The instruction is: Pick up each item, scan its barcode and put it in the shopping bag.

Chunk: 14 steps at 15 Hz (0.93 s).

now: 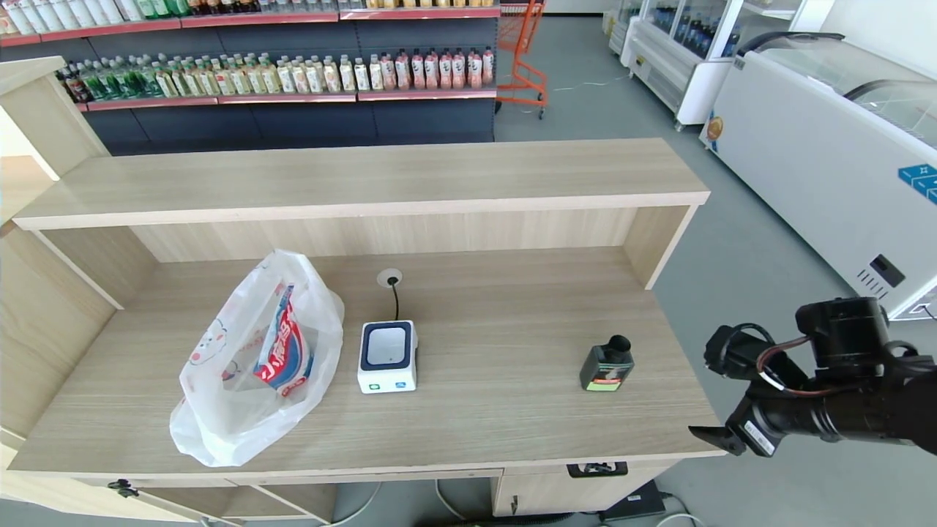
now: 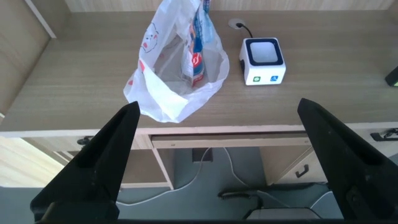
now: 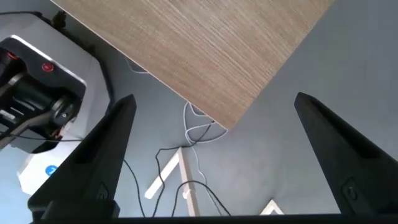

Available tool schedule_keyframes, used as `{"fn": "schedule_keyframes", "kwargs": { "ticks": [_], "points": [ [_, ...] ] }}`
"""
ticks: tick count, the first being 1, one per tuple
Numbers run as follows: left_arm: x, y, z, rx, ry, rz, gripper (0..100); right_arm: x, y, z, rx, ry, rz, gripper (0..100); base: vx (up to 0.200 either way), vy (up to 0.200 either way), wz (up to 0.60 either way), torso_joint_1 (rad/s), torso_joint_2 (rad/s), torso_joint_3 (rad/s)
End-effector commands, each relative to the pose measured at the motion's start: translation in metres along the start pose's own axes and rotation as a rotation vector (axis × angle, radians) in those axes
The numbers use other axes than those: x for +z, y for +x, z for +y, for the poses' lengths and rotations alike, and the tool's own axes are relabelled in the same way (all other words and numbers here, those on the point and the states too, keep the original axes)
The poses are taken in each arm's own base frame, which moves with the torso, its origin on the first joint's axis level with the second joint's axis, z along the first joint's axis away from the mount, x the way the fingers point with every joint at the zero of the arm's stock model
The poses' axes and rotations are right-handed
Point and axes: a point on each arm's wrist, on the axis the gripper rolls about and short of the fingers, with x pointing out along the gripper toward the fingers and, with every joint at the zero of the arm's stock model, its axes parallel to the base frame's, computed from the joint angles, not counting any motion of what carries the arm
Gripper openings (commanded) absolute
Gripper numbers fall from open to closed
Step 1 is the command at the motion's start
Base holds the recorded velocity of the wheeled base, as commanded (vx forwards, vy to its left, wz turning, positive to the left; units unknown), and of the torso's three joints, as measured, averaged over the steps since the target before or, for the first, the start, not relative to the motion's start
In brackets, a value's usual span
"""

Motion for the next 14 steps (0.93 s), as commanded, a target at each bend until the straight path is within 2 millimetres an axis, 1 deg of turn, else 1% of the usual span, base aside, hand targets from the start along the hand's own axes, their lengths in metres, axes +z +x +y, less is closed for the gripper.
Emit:
{"fn": "schedule_keyframes", "kwargs": {
  "ticks": [1,4,8,11,14],
  "points": [
    [0.000,0.000,0.000,0.000,0.000,-0.001,100,0.004,0.032,0.005,0.060,-0.030,-0.011,100,0.000,0.000,0.00,0.000,0.00,0.000],
    [0.000,0.000,0.000,0.000,0.000,-0.001,100,0.016,0.050,0.007,0.070,-0.059,-0.048,100,0.000,0.000,0.00,0.000,0.00,0.000],
    [0.000,0.000,0.000,0.000,0.000,-0.001,100,0.037,0.072,0.005,0.074,-0.099,-0.107,100,0.000,0.000,0.00,0.000,0.00,0.000],
    [0.000,0.000,0.000,0.000,0.000,-0.001,100,0.051,0.084,0.006,0.075,-0.121,-0.135,100,0.000,0.000,0.00,0.000,0.00,0.000],
    [0.000,0.000,0.000,0.000,0.000,-0.001,100,0.054,0.093,0.008,0.082,-0.128,-0.136,100,0.000,0.000,0.00,0.000,0.00,0.000]
  ]
}}
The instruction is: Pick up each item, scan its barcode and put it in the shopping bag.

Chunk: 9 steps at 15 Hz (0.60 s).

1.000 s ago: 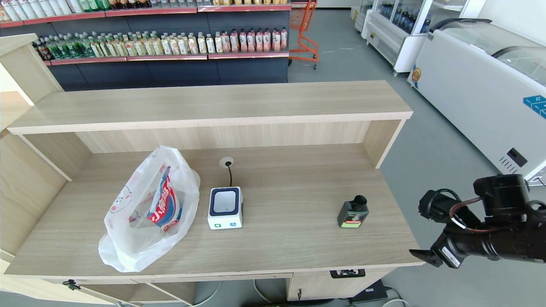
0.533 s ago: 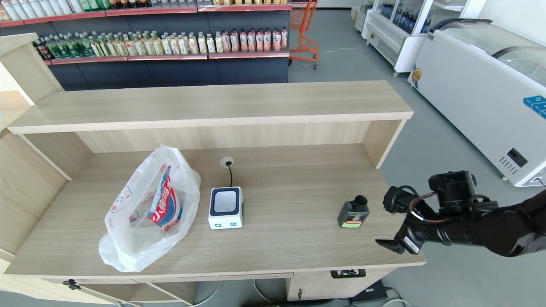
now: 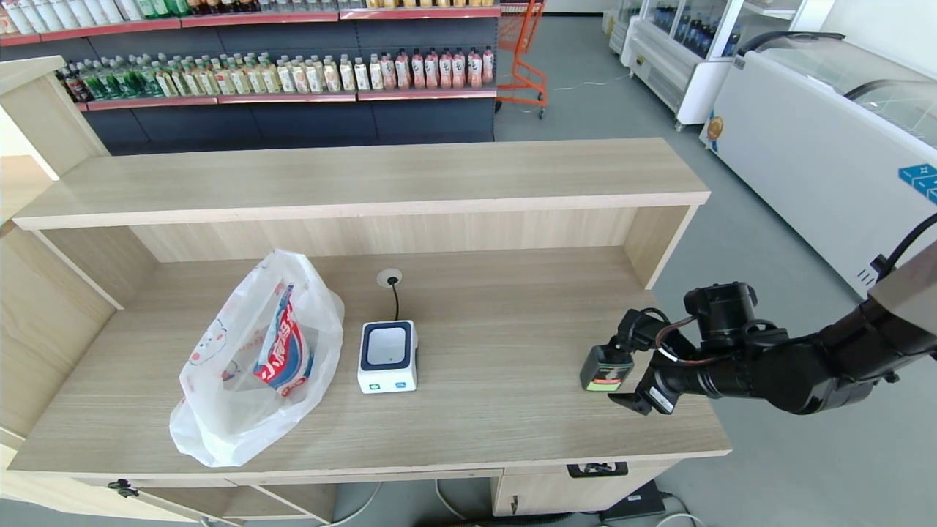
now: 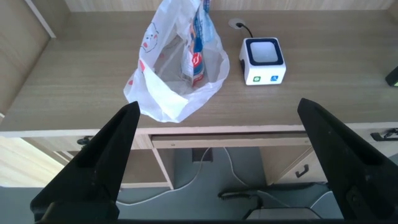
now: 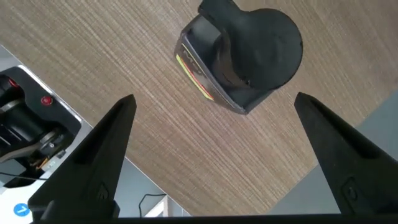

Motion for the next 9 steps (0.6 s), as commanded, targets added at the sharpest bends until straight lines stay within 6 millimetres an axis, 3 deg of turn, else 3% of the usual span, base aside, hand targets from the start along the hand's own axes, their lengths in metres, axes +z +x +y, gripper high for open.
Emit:
{"fn": "schedule_keyframes", "kwargs": {
  "ticks": [1,9],
  "points": [
    [0.000,0.000,0.000,0.000,0.000,-0.001,100,0.000,0.011,0.002,0.015,-0.005,0.003,100,0.000,0.000,0.00,0.000,0.00,0.000],
    [0.000,0.000,0.000,0.000,0.000,-0.001,100,0.010,0.031,0.002,0.023,-0.023,-0.020,100,0.000,0.000,0.00,0.000,0.00,0.000]
  ]
}}
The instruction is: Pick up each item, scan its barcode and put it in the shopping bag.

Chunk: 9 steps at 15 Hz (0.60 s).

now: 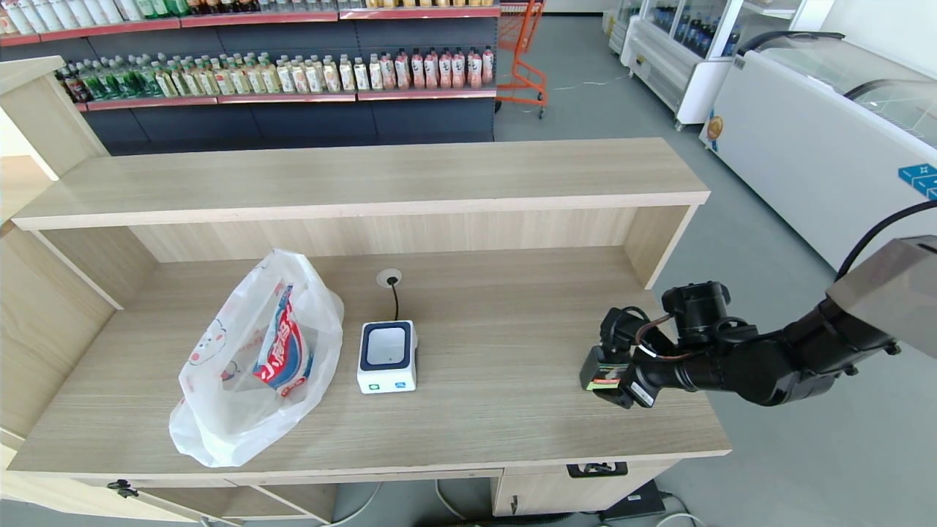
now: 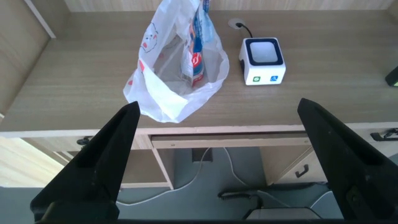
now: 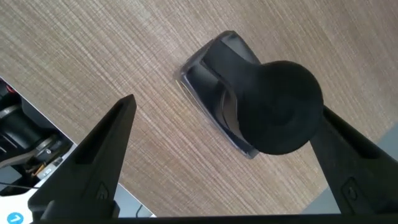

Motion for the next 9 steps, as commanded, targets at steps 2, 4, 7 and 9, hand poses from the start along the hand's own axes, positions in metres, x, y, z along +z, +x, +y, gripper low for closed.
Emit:
{"fn": "schedule_keyframes", "kwargs": {
  "ticks": [2,4,7,9],
  "points": [
    [0.000,0.000,0.000,0.000,0.000,-0.001,100,0.003,0.010,0.003,0.013,-0.009,-0.004,100,0.000,0.000,0.00,0.000,0.00,0.000],
    [0.000,0.000,0.000,0.000,0.000,-0.001,100,0.003,0.015,0.006,0.021,-0.012,-0.006,100,0.000,0.000,0.00,0.000,0.00,0.000],
    [0.000,0.000,0.000,0.000,0.000,-0.001,100,0.003,0.022,0.007,0.028,-0.011,-0.005,100,0.000,0.000,0.00,0.000,0.00,0.000],
    [0.000,0.000,0.000,0.000,0.000,-0.001,100,0.004,0.025,0.008,0.031,-0.013,-0.009,100,0.000,0.000,0.00,0.000,0.00,0.000]
  ]
}}
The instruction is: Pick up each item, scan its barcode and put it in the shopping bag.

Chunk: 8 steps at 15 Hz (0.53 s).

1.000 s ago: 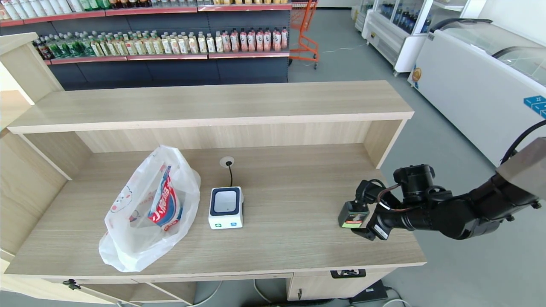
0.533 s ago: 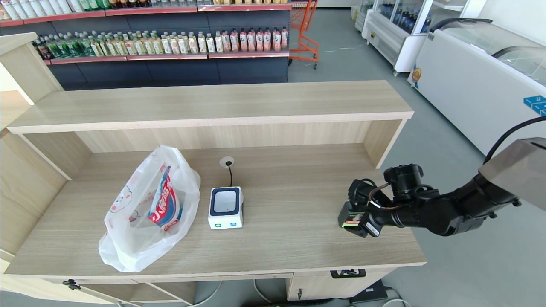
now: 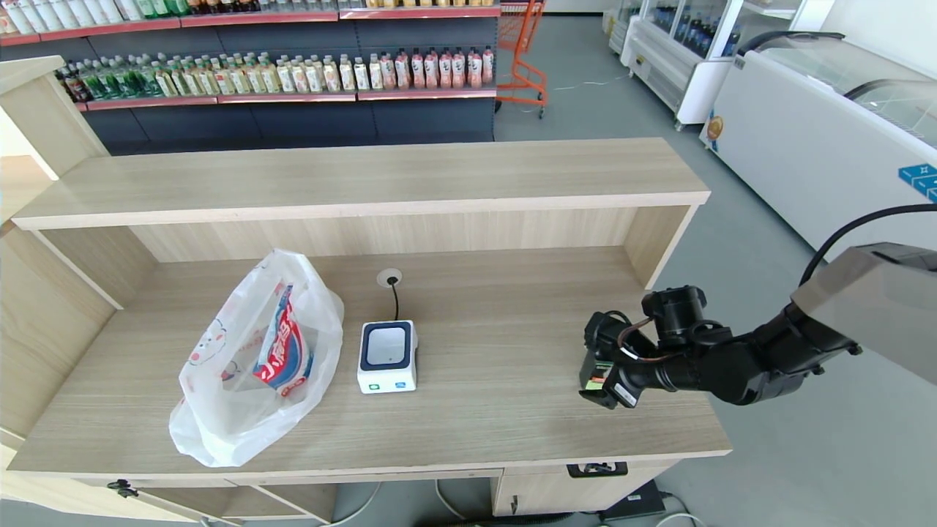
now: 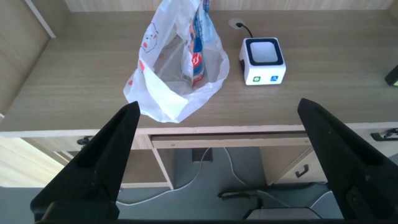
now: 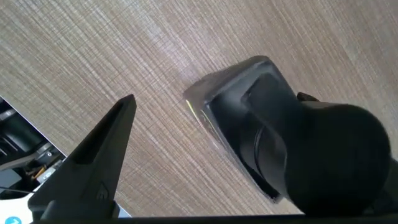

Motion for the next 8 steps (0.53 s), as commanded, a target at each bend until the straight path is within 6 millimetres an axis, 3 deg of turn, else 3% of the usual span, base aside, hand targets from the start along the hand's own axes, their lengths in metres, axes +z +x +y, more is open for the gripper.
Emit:
{"fn": "schedule_keyframes", "kwargs": {
  "ticks": [1,6,8],
  "points": [
    [0.0000,0.0000,0.0000,0.000,0.000,-0.001,100,-0.0015,0.0053,0.0016,0.004,0.000,0.000,0,0.000,0.000,0.00,0.000,0.00,0.000],
    [0.0000,0.0000,0.0000,0.000,0.000,-0.001,100,0.0005,0.0058,0.0007,0.020,0.049,-0.033,0,0.000,0.000,0.00,0.000,0.00,0.000],
    [0.0000,0.0000,0.0000,0.000,0.000,-0.001,100,0.0065,-0.0036,-0.0007,0.021,0.061,-0.086,0,0.000,0.000,0.00,0.000,0.00,0.000]
  ]
}}
